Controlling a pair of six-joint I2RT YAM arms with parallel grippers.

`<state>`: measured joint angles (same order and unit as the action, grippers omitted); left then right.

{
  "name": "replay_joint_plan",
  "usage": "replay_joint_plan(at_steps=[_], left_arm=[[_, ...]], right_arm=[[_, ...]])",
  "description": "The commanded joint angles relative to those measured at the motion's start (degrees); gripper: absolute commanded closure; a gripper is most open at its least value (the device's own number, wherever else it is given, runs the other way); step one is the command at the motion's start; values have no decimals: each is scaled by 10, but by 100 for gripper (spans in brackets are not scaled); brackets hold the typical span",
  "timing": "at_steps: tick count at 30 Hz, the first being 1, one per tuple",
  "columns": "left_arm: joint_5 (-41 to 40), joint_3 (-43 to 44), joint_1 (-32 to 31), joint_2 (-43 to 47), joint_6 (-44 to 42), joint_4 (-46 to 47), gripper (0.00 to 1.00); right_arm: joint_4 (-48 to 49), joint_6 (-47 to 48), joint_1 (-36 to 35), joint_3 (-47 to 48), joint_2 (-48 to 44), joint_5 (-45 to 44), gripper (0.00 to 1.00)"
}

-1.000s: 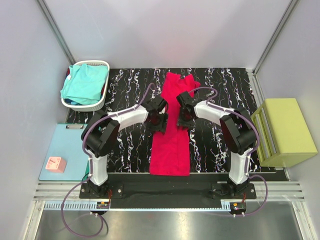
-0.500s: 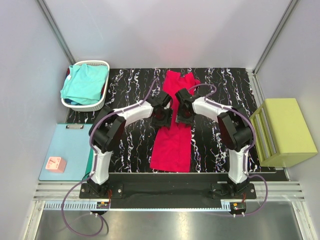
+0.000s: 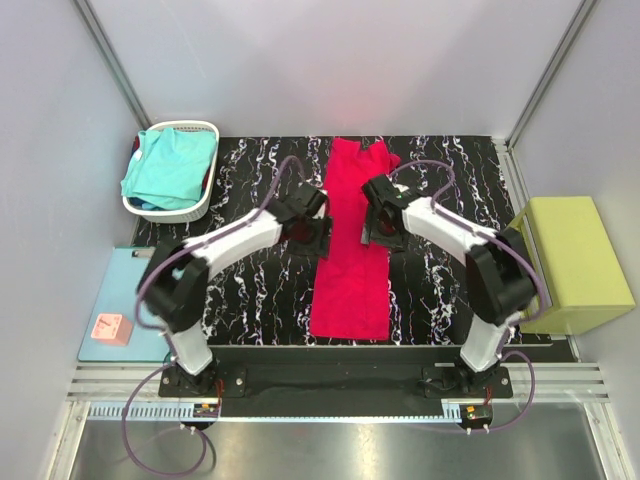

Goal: Fold and stack the t-shirts
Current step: Rotate the tshirt 90 degrees, then grab the bottom of the folded rectangular tshirt with both arms

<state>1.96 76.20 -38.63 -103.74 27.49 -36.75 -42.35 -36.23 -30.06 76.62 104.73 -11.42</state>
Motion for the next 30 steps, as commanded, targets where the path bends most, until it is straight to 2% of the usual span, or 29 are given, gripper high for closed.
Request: replay_joint_plan(at_steps=[1, 4, 7, 10, 12, 15, 24, 30], left_arm=[[-50, -65, -14, 142, 21, 13, 37], [-58, -126, -38, 184, 43, 19, 37], [-62, -180, -83, 211, 70, 33, 39], [-63, -224, -119, 229, 97, 52, 40], [-71, -246, -135, 233, 112, 63, 41], [-77, -264, -154, 231, 124, 74, 41], [-66, -274, -190, 195, 141, 80, 42], [-73, -282, -213, 201, 154, 81, 42]], right_arm=[[-27, -29, -46, -40, -115, -36, 28], [-31, -65, -76, -92, -160, -40, 30], [-25, -106, -118, -167, -196, -47, 39], [-9, -153, -154, -231, -223, -38, 55], [-6, -179, -169, -254, -232, -38, 61], [-1, -205, -191, -284, -240, -38, 66], [-28, -270, -242, -311, -244, -20, 67], [-51, -310, -287, -314, -248, -28, 64]])
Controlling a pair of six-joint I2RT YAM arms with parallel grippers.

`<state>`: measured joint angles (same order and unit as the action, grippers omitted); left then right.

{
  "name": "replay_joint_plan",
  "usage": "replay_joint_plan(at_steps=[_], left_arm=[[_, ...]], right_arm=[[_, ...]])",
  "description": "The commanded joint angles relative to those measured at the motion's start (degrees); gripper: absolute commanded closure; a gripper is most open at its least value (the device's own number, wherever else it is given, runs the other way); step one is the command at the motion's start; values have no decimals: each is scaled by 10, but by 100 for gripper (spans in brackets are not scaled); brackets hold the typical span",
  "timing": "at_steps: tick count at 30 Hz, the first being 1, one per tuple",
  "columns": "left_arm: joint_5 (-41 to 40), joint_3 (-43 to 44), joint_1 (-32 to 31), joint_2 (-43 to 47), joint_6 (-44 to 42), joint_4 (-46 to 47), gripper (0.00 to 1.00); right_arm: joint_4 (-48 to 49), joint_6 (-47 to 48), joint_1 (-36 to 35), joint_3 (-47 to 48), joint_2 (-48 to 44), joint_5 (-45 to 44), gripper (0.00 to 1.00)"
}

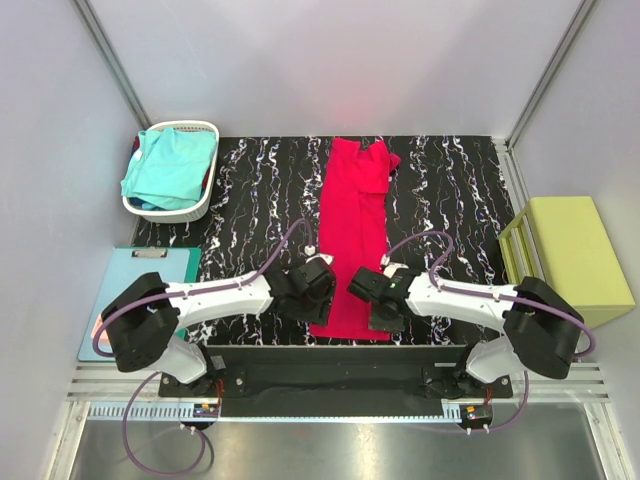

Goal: Fold and stack the t-shirts
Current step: Grab the bottom of the folded rectangular tshirt with both arms

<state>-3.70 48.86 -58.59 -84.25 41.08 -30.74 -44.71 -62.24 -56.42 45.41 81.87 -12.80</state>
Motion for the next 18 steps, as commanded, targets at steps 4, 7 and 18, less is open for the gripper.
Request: replay_joint_plan(at_steps=[4, 7, 18], left_arm=[[-24, -14, -19, 21, 24, 19, 41], [-31, -17, -21, 31, 30, 16, 41], [-40, -19, -21, 20, 46, 19, 39]], right_arm=[[-37, -57, -30, 0, -33, -26, 59], [-55, -61, -31, 12, -51, -41, 57], [-95, -76, -32, 3, -69, -58, 54]])
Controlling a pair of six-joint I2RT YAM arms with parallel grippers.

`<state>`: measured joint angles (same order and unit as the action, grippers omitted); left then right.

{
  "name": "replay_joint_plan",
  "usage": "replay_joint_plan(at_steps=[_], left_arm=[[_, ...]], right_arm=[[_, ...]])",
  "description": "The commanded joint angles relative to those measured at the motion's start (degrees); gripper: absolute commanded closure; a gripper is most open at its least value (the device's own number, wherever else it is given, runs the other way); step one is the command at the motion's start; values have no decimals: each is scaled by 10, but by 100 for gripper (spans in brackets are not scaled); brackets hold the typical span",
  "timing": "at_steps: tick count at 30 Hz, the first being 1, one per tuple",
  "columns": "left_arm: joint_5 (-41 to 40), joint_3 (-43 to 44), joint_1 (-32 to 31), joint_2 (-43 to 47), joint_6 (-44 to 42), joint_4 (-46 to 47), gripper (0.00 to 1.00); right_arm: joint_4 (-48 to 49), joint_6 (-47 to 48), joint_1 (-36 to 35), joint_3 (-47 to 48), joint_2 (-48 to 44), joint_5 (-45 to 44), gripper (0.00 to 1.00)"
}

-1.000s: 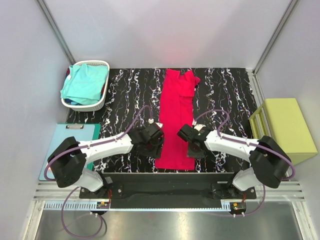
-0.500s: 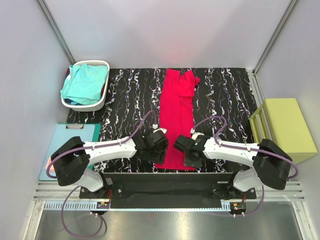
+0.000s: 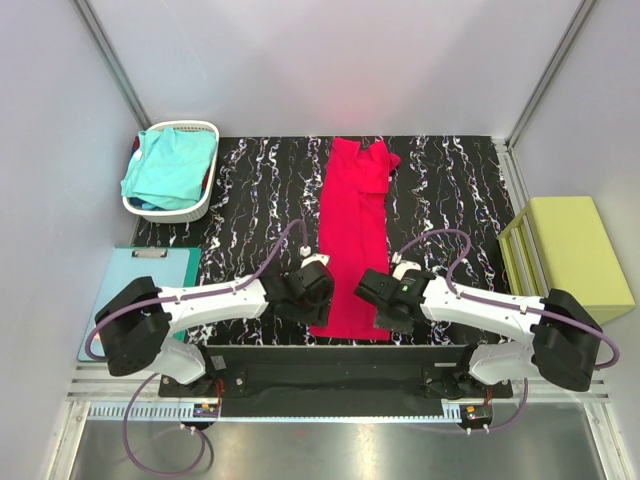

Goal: Fold and stack the t-shirts
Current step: Grab the bottom of the folded rectangular tshirt with both arms

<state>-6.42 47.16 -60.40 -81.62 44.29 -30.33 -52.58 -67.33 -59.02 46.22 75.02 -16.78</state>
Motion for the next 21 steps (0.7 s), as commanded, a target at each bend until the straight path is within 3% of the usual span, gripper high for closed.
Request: replay_joint_plan(at_steps=[1, 11, 21], left_arm=[[-8, -4, -2, -10, 16, 16, 39], [0, -22, -3, -19, 47, 19, 41], [4, -18, -8, -42, 58, 21, 42]], right_arm=[[-16, -29, -7, -9, -1, -14, 54], [-19, -50, -6, -25, 13, -11, 55], [40, -47, -7, -27, 64, 7, 55]])
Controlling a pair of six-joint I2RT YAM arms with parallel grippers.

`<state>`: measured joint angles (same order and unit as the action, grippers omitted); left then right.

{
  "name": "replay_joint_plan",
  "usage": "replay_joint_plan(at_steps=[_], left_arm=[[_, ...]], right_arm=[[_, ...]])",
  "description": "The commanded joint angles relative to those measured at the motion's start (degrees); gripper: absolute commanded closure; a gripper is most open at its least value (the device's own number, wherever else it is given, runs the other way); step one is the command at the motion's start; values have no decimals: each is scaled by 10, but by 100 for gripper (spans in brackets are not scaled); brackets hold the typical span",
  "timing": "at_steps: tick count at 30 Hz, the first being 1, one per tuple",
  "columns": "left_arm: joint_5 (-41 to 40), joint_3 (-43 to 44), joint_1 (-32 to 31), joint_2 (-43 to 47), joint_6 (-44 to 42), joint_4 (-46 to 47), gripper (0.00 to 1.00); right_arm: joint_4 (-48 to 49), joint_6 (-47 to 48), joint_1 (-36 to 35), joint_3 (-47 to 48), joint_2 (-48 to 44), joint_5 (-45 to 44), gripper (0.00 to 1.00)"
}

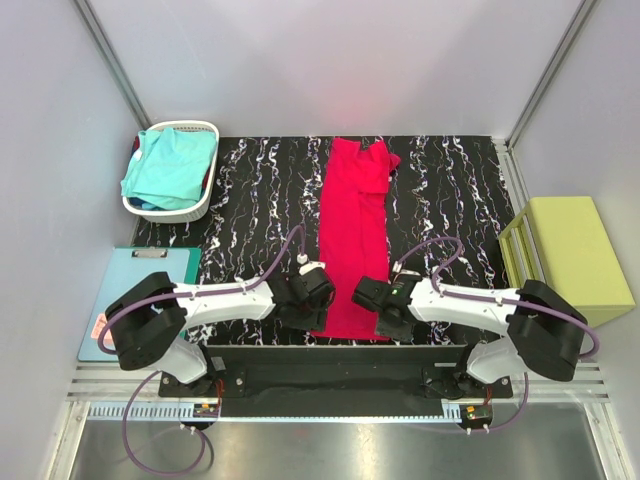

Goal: Fold and stack the t-shirts
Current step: Grab the bottom of the folded rectangular tshirt with both arms

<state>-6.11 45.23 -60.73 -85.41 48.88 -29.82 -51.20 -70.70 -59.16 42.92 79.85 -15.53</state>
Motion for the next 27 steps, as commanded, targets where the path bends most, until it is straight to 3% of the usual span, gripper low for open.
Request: replay_joint_plan(at_steps=[1, 13, 17, 23, 27], left_arm=[[0, 1, -4, -2, 11, 16, 42], [6, -2, -4, -15, 11, 19, 42], [8, -5, -4, -16, 13, 21, 43], [10, -5, -4, -17, 13, 21, 43], [12, -1, -4, -19, 13, 21, 44]], right_arm=[[26, -12, -5, 9, 19, -6, 54], [69, -18, -5, -21, 57, 27, 53], [96, -27, -6, -41, 71, 52, 61], [110, -30, -5, -51, 83, 72, 66], [135, -33, -5, -60, 91, 95, 80]])
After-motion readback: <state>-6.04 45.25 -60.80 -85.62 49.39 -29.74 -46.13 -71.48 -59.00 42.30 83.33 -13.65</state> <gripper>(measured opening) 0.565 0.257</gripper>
